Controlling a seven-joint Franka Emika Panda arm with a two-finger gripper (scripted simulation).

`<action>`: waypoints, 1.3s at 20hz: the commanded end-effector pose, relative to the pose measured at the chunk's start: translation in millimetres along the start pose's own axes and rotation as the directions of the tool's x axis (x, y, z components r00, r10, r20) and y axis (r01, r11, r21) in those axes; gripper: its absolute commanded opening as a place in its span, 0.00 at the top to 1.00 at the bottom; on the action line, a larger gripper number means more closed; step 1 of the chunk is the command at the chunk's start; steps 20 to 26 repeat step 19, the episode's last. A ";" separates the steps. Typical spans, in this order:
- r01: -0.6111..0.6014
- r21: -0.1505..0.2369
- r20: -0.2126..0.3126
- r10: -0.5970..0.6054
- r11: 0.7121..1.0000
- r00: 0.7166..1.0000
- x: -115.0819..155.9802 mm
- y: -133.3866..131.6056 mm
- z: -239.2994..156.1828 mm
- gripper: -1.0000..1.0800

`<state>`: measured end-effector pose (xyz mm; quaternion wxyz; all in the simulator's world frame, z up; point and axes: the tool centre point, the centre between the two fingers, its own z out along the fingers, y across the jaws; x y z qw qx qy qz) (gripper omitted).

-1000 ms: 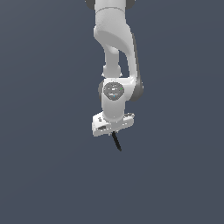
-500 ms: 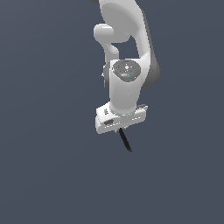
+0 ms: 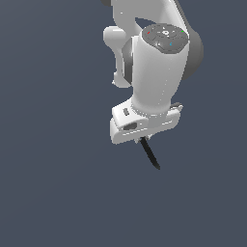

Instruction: Pick up the object and move it to a goal position.

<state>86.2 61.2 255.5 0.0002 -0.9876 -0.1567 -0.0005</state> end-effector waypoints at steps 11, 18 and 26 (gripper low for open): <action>0.000 0.000 0.001 0.000 1.000 1.000 26.3 -8.1 -50.0 1.00; 0.000 0.000 0.001 0.000 1.000 1.000 30.3 -8.9 -56.5 1.00; 0.000 0.000 0.001 0.000 1.000 1.000 30.4 -8.9 -56.6 1.00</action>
